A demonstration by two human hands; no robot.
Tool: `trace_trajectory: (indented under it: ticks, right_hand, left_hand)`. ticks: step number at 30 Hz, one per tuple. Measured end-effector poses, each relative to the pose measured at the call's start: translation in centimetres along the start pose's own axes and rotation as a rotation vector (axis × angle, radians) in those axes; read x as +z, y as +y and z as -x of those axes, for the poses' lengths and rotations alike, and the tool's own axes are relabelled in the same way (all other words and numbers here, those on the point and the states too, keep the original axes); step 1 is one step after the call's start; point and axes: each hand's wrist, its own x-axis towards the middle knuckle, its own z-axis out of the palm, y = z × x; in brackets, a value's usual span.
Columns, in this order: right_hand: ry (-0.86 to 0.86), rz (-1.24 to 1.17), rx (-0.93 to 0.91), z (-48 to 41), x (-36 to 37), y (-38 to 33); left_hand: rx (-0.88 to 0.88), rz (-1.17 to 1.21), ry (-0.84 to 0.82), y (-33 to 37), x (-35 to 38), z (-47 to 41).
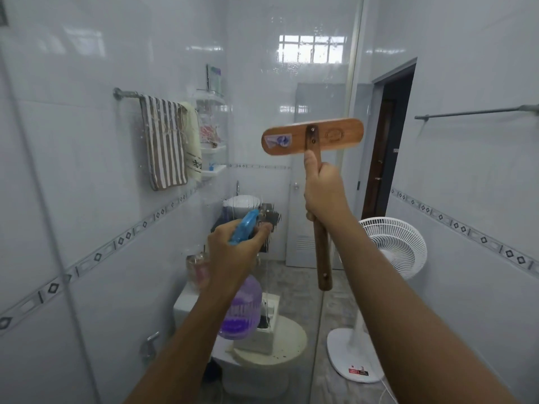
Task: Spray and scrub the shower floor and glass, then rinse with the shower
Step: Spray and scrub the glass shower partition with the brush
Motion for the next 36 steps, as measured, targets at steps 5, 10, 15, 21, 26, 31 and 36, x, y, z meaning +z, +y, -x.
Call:
trace_trajectory:
  ticks: [5, 10, 15, 21, 26, 31, 36]
  right_hand:
    - [-0.02, 0.056, 0.012, -1.0, -0.6, -1.2]
    - [-0.02, 0.073, -0.009, -0.6, -0.6, -0.5]
    - [-0.016, 0.068, -0.012, -0.9, -0.2, -0.6]
    - [-0.018, 0.061, 0.002, -0.8, 0.0, -0.9]
    - [-0.027, 0.075, 0.001, -0.8, 0.0, -0.7]
    - [-0.03, 0.097, 0.0, -0.6, 0.0, -0.2]
    - [0.001, 0.063, 0.038, 5.6, 1.9, 5.1]
  left_hand:
    - [0.021, 0.051, 0.025, 1.0, 1.1, -0.3]
    - [0.072, 0.026, 0.051, 0.9, 1.3, -0.1]
    - [0.056, 0.003, 0.054, 0.7, 1.1, -0.5]
    - [0.067, -0.011, 0.041, 0.4, 0.5, -0.5]
    - [0.015, -0.042, 0.093, 0.6, 0.8, -0.4]
    - [0.038, -0.023, 0.097, 0.7, 0.3, -0.4]
    - [0.069, -0.029, 0.141, 0.3, -0.1, 0.4]
